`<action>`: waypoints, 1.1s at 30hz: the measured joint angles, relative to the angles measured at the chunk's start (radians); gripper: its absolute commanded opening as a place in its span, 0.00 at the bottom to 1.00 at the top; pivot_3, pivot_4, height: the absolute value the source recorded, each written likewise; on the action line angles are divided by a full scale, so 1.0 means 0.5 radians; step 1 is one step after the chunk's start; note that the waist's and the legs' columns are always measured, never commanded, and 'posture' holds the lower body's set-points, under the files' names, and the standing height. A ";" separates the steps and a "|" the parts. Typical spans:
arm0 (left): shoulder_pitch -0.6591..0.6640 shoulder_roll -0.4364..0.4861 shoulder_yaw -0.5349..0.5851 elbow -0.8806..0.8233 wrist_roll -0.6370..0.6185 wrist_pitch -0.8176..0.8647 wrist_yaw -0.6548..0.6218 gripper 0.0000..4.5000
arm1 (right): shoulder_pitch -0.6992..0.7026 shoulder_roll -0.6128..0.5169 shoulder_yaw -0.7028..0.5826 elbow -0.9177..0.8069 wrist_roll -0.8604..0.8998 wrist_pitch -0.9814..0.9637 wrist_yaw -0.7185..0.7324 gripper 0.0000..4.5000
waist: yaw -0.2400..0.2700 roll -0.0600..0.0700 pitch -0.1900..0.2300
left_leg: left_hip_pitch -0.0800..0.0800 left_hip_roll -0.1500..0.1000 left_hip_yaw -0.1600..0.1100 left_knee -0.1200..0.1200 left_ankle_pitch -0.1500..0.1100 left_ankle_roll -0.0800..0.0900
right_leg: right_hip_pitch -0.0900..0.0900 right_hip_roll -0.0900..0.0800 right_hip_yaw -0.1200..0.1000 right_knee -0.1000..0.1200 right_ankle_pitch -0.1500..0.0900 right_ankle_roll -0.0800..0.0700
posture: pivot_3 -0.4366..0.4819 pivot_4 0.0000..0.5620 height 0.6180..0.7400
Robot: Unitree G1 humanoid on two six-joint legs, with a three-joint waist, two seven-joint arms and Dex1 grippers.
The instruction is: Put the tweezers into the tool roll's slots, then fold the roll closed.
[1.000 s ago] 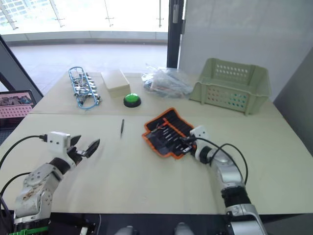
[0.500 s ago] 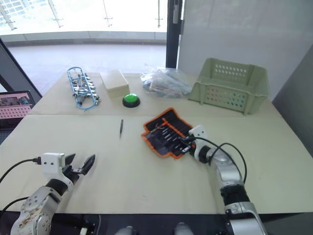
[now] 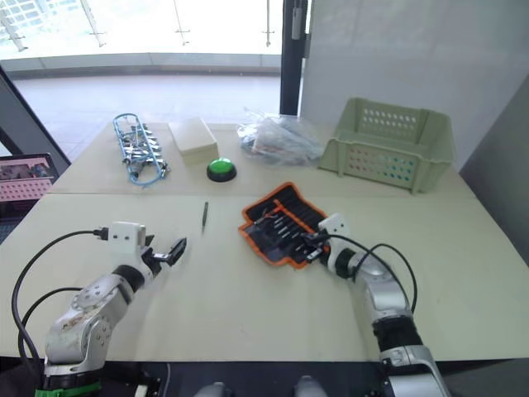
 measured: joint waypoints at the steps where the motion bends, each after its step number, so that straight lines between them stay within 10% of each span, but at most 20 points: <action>1: -0.047 -0.010 -0.018 0.007 -0.003 0.070 0.023 0.99 | 0.002 0.000 0.000 -0.009 0.000 0.008 -0.005 0.00 | 0.000 0.000 0.000 | 0.000 0.000 0.000 0.000 0.000 0.000 | 0.000 0.000 0.000 0.000 0.000 0.000 | 0.48 0.27 1.00; 23: -0.686 -0.365 -0.214 0.746 0.274 0.109 0.415 0.99 | 0.032 0.003 0.002 -0.140 -0.004 0.165 -0.059 0.00 | 0.012 0.001 0.000 | 0.000 -0.002 0.000 0.000 0.001 -0.002 | 0.001 -0.002 0.000 0.000 0.000 0.000 | 0.48 0.27 1.00; 33: -0.862 -0.437 -0.156 1.129 0.352 -0.140 0.478 0.29 | 0.035 0.045 -0.031 -0.172 0.041 0.234 -0.069 0.00 | 0.030 0.003 -0.002 | 0.001 -0.003 0.000 0.001 0.002 -0.003 | 0.002 -0.003 0.000 0.000 0.000 0.000 | 0.48 0.27 1.00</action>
